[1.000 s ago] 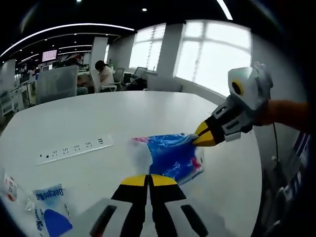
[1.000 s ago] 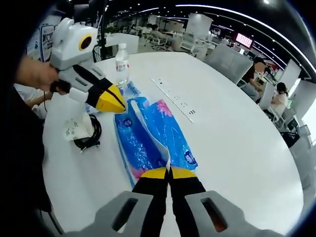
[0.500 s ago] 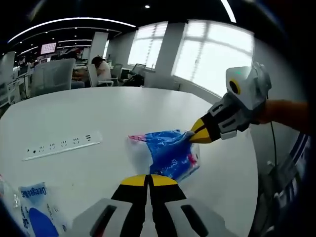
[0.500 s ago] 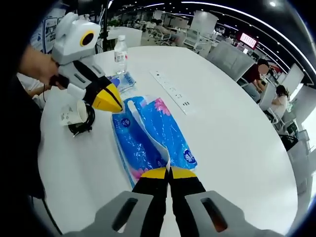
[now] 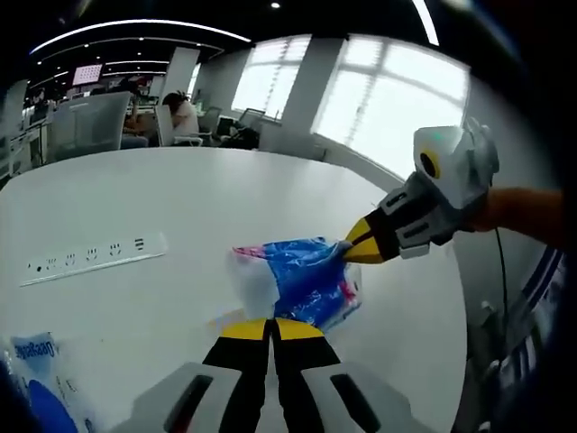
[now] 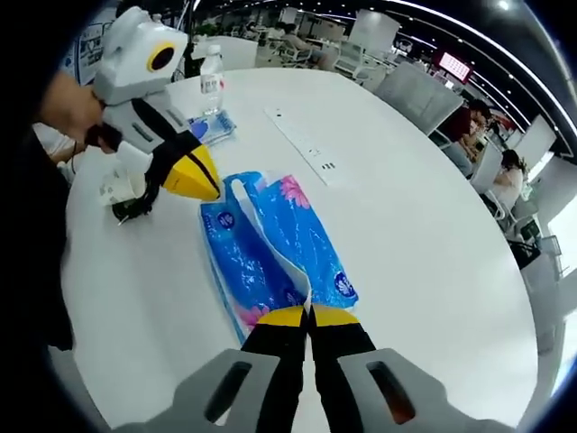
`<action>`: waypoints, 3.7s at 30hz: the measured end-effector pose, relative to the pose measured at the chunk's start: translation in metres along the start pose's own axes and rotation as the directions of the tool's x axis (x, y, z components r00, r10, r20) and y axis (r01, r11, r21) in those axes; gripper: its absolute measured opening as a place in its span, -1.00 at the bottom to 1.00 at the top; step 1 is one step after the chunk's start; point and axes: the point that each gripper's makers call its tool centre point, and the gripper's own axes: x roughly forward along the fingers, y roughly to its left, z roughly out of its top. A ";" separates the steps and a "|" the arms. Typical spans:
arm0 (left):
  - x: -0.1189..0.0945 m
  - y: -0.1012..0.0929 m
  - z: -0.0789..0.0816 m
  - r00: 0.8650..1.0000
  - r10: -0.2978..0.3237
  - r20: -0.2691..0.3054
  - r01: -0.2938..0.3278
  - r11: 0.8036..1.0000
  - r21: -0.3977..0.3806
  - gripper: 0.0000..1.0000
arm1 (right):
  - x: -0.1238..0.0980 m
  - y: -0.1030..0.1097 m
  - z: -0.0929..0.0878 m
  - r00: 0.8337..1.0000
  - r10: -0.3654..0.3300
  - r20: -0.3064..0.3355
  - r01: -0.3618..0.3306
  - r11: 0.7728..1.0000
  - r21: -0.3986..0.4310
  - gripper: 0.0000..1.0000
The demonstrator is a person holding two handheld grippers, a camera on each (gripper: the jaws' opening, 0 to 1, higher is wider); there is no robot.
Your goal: Arrange the tabletop items into an orderly group along one side of the table until the central work area is clear of visible clutter.
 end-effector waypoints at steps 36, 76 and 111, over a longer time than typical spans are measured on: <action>0.075 0.014 -0.022 0.994 -0.042 -0.099 0.037 0.998 -0.054 -1.00 | 0.048 -0.038 -0.042 0.987 -0.087 -0.137 0.073 0.992 -0.105 -1.00; 0.002 0.038 -0.007 0.991 0.092 -0.097 -0.087 0.995 0.048 -0.06 | 0.020 -0.001 0.027 0.990 -0.082 0.117 0.066 0.988 0.138 0.02; -0.148 0.103 -0.022 0.986 0.125 -0.106 -0.101 0.973 0.207 0.18 | 0.022 0.125 0.140 0.948 -0.011 0.317 -0.097 0.942 0.322 0.31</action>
